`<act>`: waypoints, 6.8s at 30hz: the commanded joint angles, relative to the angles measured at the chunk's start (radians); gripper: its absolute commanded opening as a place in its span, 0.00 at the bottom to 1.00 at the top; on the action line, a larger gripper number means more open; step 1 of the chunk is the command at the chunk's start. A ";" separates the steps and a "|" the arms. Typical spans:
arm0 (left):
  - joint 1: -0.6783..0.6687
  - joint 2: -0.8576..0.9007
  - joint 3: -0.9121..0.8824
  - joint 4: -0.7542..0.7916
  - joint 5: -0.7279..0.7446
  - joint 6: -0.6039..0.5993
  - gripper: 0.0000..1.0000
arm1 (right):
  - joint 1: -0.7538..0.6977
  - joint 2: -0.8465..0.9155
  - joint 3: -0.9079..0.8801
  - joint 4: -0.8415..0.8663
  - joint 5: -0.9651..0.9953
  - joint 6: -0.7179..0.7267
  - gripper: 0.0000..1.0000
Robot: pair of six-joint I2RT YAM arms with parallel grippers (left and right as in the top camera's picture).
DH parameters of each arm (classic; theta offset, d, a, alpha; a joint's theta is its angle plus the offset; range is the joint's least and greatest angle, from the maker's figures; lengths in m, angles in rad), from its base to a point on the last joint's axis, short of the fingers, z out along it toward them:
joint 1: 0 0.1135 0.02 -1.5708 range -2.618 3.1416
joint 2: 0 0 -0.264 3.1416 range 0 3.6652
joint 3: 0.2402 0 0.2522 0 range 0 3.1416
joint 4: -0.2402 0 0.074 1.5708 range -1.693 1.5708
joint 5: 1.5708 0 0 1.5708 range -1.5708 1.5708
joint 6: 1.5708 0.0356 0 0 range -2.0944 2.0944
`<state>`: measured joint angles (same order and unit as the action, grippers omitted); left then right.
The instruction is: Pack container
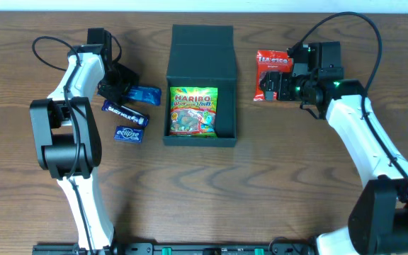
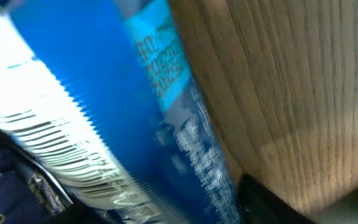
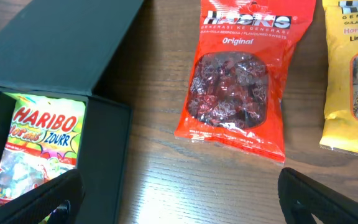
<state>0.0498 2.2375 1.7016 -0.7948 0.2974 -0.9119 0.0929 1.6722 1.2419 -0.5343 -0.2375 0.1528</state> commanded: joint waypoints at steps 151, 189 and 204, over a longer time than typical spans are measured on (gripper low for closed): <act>-0.044 -0.132 0.365 -0.405 -0.177 0.935 0.96 | 0.066 0.408 0.009 0.389 0.276 0.135 0.25; -0.050 -0.132 -0.131 -0.132 -0.190 0.322 0.74 | 0.120 0.162 0.369 -0.051 0.052 -0.195 0.01; -0.050 -0.132 -0.215 0.019 -0.222 0.243 0.49 | 0.172 0.162 0.369 -0.142 -0.200 -0.384 0.01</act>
<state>0.0029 2.0918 1.4948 -0.7834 0.0971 -0.6601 0.2455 1.8420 1.6028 -0.6582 -0.2901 -0.1234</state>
